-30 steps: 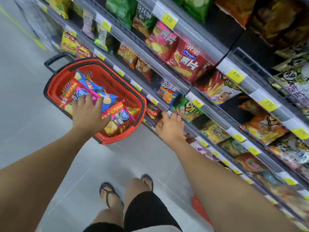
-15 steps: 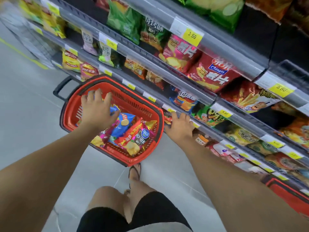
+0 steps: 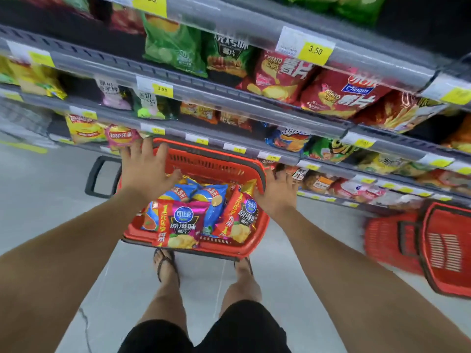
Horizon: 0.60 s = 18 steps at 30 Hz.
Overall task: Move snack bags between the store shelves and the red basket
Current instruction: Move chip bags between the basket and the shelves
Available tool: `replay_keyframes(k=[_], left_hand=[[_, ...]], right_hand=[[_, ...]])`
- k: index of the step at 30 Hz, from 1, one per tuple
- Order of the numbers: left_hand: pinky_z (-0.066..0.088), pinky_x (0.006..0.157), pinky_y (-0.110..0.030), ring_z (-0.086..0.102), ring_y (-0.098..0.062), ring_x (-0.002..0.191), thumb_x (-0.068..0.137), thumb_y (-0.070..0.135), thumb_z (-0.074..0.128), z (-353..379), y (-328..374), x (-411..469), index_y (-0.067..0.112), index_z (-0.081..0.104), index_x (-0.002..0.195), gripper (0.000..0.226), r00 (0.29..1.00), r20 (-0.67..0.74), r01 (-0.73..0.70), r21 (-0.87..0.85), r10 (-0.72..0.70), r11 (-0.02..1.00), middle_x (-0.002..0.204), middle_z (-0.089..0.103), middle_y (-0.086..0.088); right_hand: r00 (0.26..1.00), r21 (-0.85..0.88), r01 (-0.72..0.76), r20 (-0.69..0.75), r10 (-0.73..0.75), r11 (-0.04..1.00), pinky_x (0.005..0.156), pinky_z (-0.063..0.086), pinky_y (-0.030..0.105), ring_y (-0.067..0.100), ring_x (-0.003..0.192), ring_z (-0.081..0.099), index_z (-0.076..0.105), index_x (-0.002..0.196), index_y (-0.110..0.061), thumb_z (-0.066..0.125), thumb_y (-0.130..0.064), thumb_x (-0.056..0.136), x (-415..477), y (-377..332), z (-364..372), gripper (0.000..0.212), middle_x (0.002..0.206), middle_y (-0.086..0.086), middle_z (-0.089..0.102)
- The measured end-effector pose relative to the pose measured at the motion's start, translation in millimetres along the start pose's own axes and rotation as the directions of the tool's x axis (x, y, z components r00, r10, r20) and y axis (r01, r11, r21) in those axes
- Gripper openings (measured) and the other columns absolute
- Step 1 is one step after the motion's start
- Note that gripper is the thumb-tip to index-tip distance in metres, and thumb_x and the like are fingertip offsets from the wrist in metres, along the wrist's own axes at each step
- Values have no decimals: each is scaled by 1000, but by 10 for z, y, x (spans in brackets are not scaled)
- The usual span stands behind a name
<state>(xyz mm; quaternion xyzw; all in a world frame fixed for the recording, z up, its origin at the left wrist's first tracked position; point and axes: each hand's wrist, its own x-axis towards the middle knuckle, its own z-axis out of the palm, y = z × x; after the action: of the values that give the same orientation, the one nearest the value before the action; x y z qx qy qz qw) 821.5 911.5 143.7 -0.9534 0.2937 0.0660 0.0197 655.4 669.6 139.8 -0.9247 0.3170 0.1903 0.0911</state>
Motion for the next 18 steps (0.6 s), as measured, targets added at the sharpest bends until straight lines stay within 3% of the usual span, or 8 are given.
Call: replay_keyframes(k=[4,10,18], left_hand=[[35,95,-59,44,-46,116,78,51,65,26,-286,72,4,53,122,65,995,23,-95,39,94,995,124,50,-29],[32,99,-61,41,-49,120,79,52,65,146,-454,76,4,49,130,72,985,76,-162,77,156,984,129,47,-29],[35,93,-60,44,-46,115,76,50,69,362,-518,138,2,51,124,70,972,96,-224,87,215,971,125,49,-27]], right_hand=[[992,42,-121,47,119,992,104,31,49,38,132,30,33,142,-20,53,-46,90,-167,-204,153,61,143,19,34],[975,76,-215,70,210,974,97,35,46,37,120,39,36,138,-18,54,-47,88,-394,-282,433,60,130,17,44],[967,70,-251,74,245,966,97,37,45,35,121,41,38,136,-20,58,-47,85,-409,-209,671,60,129,15,47]])
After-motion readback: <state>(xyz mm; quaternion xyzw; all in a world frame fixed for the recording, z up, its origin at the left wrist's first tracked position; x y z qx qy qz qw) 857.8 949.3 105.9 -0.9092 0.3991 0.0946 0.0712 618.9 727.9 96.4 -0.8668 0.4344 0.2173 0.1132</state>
